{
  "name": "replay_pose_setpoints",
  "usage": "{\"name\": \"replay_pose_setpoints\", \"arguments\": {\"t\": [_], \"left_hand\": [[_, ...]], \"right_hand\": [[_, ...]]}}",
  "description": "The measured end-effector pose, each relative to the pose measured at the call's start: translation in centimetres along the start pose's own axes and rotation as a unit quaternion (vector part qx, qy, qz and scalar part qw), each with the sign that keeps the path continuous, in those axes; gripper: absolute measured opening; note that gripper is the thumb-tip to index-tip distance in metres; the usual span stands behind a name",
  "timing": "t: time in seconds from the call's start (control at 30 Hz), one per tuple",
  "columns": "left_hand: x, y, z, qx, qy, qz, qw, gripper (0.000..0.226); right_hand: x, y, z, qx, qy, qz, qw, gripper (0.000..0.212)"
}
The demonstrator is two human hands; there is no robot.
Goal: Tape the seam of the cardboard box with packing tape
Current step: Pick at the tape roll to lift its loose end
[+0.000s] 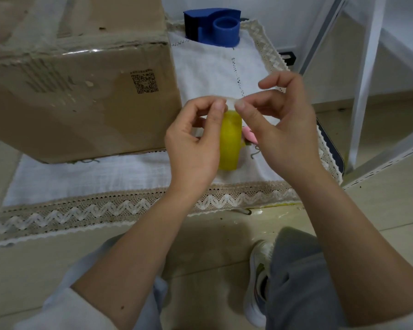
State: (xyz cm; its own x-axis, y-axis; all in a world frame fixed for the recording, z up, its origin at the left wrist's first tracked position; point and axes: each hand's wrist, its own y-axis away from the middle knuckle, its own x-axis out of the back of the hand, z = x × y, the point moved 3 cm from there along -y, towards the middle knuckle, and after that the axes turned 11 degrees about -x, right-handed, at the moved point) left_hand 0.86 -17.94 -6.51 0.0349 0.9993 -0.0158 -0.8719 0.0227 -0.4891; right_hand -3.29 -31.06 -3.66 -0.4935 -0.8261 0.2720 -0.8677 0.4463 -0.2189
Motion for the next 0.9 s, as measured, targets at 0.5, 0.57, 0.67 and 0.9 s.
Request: {"name": "replay_pose_setpoints", "arguments": {"t": [0.5, 0.57, 0.67, 0.9], "left_hand": [[0.20, 0.07, 0.03, 0.058, 0.019, 0.007, 0.998, 0.013], [0.20, 0.11, 0.14, 0.054, 0.017, 0.001, 0.998, 0.013], [0.22, 0.17, 0.14, 0.042, 0.017, -0.008, 0.999, 0.014], [0.28, 0.13, -0.13, 0.030, 0.023, -0.009, 0.999, 0.015]], "right_hand": [[0.37, 0.30, -0.06, 0.042, 0.015, -0.006, 0.999, 0.024], [0.47, 0.27, -0.10, 0.037, 0.005, 0.002, 0.999, 0.026], [0.45, 0.19, -0.15, 0.049, -0.005, 0.003, 0.999, 0.019], [0.29, 0.35, 0.35, 0.064, 0.048, -0.014, 0.997, 0.024]]}}
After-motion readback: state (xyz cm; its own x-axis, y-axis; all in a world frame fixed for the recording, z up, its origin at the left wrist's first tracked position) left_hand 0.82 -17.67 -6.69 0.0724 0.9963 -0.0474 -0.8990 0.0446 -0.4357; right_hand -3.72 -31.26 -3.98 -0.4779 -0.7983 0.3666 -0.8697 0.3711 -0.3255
